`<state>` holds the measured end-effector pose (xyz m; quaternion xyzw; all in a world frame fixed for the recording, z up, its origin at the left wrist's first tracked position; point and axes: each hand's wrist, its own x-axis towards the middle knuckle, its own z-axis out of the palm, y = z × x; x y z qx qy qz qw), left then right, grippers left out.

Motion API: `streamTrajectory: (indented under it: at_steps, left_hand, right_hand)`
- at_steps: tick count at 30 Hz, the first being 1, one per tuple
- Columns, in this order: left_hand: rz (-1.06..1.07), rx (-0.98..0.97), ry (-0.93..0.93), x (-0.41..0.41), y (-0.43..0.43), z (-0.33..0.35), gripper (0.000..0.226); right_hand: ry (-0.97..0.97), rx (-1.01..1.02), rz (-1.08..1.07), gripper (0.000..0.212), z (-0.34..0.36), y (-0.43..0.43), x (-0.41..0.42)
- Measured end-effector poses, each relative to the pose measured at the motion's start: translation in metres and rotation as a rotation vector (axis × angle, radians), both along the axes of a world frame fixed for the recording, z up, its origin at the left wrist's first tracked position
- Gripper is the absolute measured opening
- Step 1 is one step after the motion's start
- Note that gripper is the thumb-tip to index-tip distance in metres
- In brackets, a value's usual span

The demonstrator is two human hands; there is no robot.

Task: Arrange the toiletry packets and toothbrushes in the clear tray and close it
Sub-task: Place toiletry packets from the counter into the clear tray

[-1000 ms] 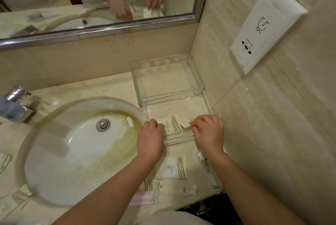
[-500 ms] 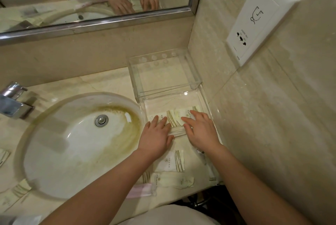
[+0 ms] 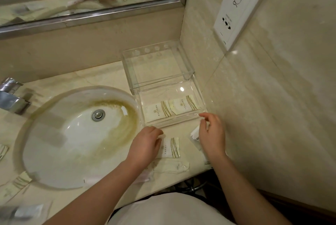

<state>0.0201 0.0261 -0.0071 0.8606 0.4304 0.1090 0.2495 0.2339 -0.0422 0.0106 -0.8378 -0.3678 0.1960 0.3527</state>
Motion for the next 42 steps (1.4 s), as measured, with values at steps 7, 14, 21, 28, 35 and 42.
streamTrajectory:
  at_steps: [7, 14, 21, 28, 35, 42]
  left_hand:
    - [-0.094, -0.044, 0.293, 0.004, -0.019, -0.017, 0.057]
    - [-0.023, -0.039, 0.323, 0.011, -0.012, -0.015, 0.040]
    - [0.074, -0.142, 0.162, 0.009, -0.006, -0.010, 0.021]
    - [0.187, -0.364, -0.036, 0.020, 0.001, 0.012, 0.026]
    - [0.325, -0.553, -0.184, 0.017, 0.012, 0.031, 0.032]
    - [0.453, -0.660, -0.346, 0.006, 0.026, 0.048, 0.019]
  right_hand:
    - [0.008, -0.136, -0.124, 0.037, -0.023, -0.048, -0.010]
    - [-0.125, -0.322, -0.100, 0.053, -0.018, -0.058, -0.006]
    - [-0.195, -0.563, -0.046, 0.072, -0.020, -0.076, -0.011]
    - [-0.189, -0.578, -0.067, 0.078, -0.017, -0.066, -0.006]
    - [-0.097, -0.242, -0.017, 0.014, 0.008, -0.060, 0.000]
    - [-0.025, 0.489, 0.114, 0.019, 0.033, -0.044, -0.017]
